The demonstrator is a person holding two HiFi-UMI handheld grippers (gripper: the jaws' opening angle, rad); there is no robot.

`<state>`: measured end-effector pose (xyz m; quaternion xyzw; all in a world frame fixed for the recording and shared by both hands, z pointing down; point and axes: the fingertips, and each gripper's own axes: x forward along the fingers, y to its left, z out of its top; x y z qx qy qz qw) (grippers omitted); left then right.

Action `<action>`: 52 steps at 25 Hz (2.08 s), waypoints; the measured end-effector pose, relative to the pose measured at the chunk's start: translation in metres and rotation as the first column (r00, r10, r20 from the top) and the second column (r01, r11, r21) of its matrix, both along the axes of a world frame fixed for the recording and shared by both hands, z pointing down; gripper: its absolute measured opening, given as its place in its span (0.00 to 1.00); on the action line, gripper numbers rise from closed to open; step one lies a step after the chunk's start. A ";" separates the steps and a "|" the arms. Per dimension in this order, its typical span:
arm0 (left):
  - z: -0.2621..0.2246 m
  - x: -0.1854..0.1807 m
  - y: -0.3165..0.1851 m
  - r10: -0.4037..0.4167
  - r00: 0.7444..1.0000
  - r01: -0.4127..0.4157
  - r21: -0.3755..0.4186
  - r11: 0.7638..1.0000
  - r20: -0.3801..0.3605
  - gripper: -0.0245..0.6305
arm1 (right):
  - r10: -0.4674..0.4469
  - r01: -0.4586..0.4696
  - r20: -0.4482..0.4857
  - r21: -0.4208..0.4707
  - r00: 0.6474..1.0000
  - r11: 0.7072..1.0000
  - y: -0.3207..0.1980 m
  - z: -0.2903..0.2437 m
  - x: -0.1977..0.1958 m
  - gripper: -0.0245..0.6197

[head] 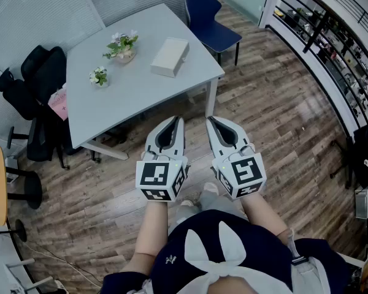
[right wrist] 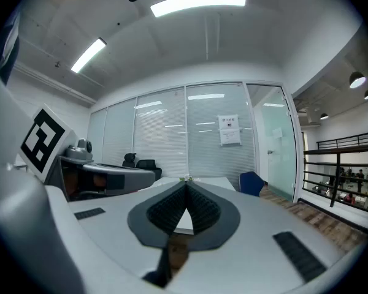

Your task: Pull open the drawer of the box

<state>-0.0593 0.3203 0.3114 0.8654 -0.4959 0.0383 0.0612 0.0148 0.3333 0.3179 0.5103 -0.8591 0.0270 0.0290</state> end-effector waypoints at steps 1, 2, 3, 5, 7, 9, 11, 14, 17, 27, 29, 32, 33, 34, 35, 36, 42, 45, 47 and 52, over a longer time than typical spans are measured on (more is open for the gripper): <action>0.002 0.004 -0.002 -0.002 1.000 0.002 0.000 1.000 0.003 0.08 | 0.000 0.000 -0.002 0.001 1.000 1.000 -0.002 0.001 0.004 0.05; 0.003 0.007 -0.005 -0.004 1.000 0.004 0.000 1.000 0.006 0.08 | 0.001 0.000 -0.005 0.001 1.000 1.000 -0.005 0.003 0.008 0.05; 0.004 0.011 -0.007 -0.006 1.000 0.006 0.000 1.000 0.008 0.08 | 0.001 -0.001 -0.010 0.000 1.000 1.000 -0.008 0.004 0.012 0.05; 0.006 0.018 -0.013 -0.014 1.000 0.014 0.001 1.000 0.011 0.08 | 0.003 -0.003 -0.027 -0.004 1.000 1.000 -0.015 0.007 0.020 0.05; 0.005 0.025 -0.019 -0.027 1.000 0.027 0.004 1.000 0.016 0.08 | 0.000 0.000 -0.042 -0.004 0.999 1.000 -0.022 0.009 0.030 0.05; 0.006 0.030 -0.024 -0.047 0.999 0.047 0.003 0.999 0.014 0.08 | -0.007 0.007 -0.057 -0.002 0.998 1.000 -0.029 0.012 0.040 0.04; 0.010 0.033 -0.026 -0.073 0.997 0.073 -0.004 0.997 0.006 0.08 | -0.020 0.020 -0.070 -0.006 0.997 1.000 -0.034 0.016 0.049 0.04; 0.016 0.037 -0.028 -0.113 0.994 0.113 -0.007 0.994 0.013 0.09 | -0.045 0.045 -0.081 -0.010 0.996 0.999 -0.040 0.020 0.058 0.04; 0.022 0.041 -0.031 -0.126 0.992 0.126 -0.014 0.992 0.025 0.09 | -0.080 0.078 -0.089 -0.025 0.993 0.997 -0.046 0.025 0.060 0.15; 0.037 0.033 -0.067 -0.126 0.992 0.128 -0.060 0.990 0.022 0.30 | -0.142 0.133 -0.104 -0.089 0.984 0.987 -0.079 0.045 0.056 0.29; 0.041 0.029 -0.080 -0.126 0.992 0.128 -0.069 0.989 0.031 0.30 | -0.143 0.133 -0.106 -0.096 0.984 0.986 -0.090 0.048 0.054 0.29; 0.044 0.020 -0.101 -0.132 0.991 0.134 -0.085 0.987 0.028 0.31 | -0.145 0.132 -0.114 -0.119 0.983 0.984 -0.109 0.053 0.052 0.29; 0.046 0.017 -0.108 -0.134 0.991 0.135 -0.094 0.986 0.023 0.31 | -0.142 0.127 -0.117 -0.130 0.983 0.983 -0.117 0.055 0.053 0.29; 0.049 0.014 -0.116 -0.134 0.991 0.135 -0.104 0.985 0.020 0.31 | -0.137 0.120 -0.119 -0.140 0.983 0.983 -0.125 0.058 0.053 0.29; 0.054 0.010 -0.124 -0.133 0.991 0.134 -0.115 0.984 0.020 0.31 | -0.131 0.112 -0.122 -0.149 0.984 0.982 -0.134 0.061 0.054 0.29; 0.058 0.006 -0.132 -0.131 0.991 0.133 -0.126 0.983 0.022 0.31 | -0.125 0.105 -0.124 -0.156 0.984 0.982 -0.143 0.064 0.054 0.29; 0.074 -0.017 -0.188 -0.117 0.993 0.119 -0.184 0.976 0.021 0.31 | -0.097 0.069 -0.146 -0.186 0.985 0.980 -0.194 0.071 0.049 0.31; 0.080 -0.030 -0.215 -0.113 0.993 0.114 -0.212 0.971 0.014 0.31 | -0.079 0.045 -0.154 -0.213 0.985 0.976 -0.218 0.074 0.047 0.32; 0.086 -0.039 -0.231 -0.113 0.993 0.113 -0.230 0.967 0.016 0.31 | -0.075 0.035 -0.157 -0.240 0.985 0.970 -0.232 0.080 0.044 0.32; 0.104 -0.058 -0.266 -0.120 0.992 0.107 -0.299 0.948 -0.025 0.31 | -0.066 0.014 -0.173 -0.282 0.983 0.959 -0.267 0.093 0.033 0.32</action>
